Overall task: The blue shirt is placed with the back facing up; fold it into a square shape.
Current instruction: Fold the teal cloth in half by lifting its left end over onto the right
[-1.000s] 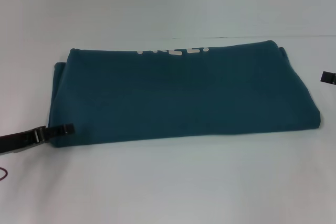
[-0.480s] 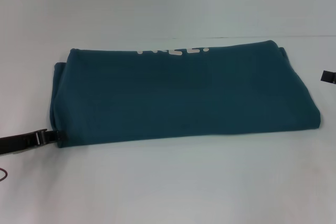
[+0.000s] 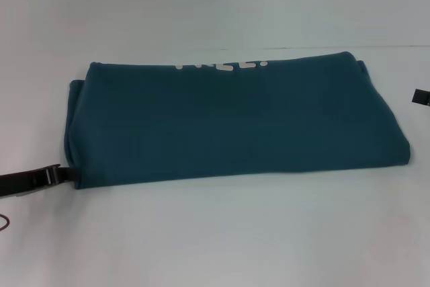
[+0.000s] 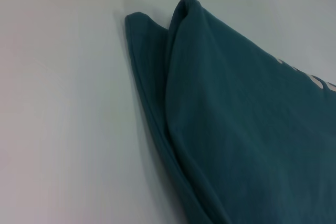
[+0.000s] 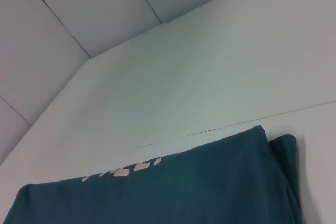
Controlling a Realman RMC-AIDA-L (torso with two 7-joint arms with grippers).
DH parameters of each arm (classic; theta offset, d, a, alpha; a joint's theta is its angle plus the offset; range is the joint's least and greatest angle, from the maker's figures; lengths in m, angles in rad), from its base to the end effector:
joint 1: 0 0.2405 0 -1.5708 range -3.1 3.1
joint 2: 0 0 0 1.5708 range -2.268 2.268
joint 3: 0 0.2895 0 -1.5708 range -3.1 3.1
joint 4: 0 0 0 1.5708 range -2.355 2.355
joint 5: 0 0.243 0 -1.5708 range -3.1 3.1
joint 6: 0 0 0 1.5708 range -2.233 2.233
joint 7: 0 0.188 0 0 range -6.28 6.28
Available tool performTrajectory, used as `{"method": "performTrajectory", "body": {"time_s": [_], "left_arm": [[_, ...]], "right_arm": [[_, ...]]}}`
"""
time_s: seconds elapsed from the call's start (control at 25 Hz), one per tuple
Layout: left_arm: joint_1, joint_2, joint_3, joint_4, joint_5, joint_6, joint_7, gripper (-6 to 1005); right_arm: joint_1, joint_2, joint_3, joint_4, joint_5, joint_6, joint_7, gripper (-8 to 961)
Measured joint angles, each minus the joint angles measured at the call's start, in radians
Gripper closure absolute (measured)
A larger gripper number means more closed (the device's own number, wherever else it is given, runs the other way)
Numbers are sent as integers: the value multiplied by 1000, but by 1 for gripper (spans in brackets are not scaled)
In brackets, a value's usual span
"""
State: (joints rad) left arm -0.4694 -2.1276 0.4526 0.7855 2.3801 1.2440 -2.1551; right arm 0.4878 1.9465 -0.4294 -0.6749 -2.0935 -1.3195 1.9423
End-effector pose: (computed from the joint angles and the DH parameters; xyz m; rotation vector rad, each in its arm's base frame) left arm -0.4032 0.3889 -0.0254 -1.9782 -1.6628 -0.4378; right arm 0.3929 0.4227 0.0624 -2.0312 1.3680 0.6783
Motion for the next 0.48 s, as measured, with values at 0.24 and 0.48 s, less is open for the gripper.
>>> {"method": "performTrajectory", "body": {"time_s": [0.24,0.48], "left_arm": [[9,0,-5,24,2,-2,-6,985],[36,6,-21,55,4,-15,-14,984]], "right_arm": [[0,-1,1,0,0,3,-1,85],[8,4,1,0,0,4,-2,85]]}}
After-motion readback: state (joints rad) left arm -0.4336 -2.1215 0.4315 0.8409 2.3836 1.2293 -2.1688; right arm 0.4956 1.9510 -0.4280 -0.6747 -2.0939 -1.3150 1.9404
